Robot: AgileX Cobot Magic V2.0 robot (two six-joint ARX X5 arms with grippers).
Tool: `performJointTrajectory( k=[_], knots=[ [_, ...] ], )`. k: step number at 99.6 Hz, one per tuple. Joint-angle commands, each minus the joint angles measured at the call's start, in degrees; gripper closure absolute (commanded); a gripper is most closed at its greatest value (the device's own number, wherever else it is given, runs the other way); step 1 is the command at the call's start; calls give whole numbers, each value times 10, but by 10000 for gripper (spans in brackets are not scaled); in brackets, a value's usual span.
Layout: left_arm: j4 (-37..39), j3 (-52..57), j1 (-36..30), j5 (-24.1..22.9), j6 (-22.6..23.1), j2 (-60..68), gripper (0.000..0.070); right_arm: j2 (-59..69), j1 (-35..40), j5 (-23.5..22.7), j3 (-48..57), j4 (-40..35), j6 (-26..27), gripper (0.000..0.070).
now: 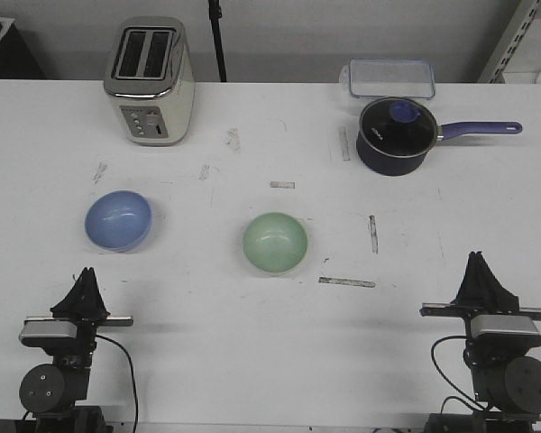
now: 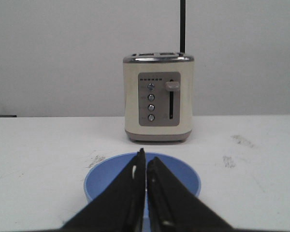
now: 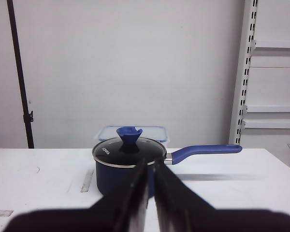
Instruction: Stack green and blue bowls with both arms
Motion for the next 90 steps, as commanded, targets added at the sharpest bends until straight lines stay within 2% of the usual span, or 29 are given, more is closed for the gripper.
performJointTrajectory(
  k=[1,44,67,90],
  knots=[
    [-9,5,1,-1,-36,0,699,0,0,0,-1,7,3,685],
    [-160,166,1,-3,-36,82,699,0,0,0,-1,7,3,685],
    [-246,255,1,-3,-36,196,699,0,0,1,-1,6,3,685],
    [-280,343,1,-3,-36,342,699,0,0,1,-1,7,3,685]
  ],
)
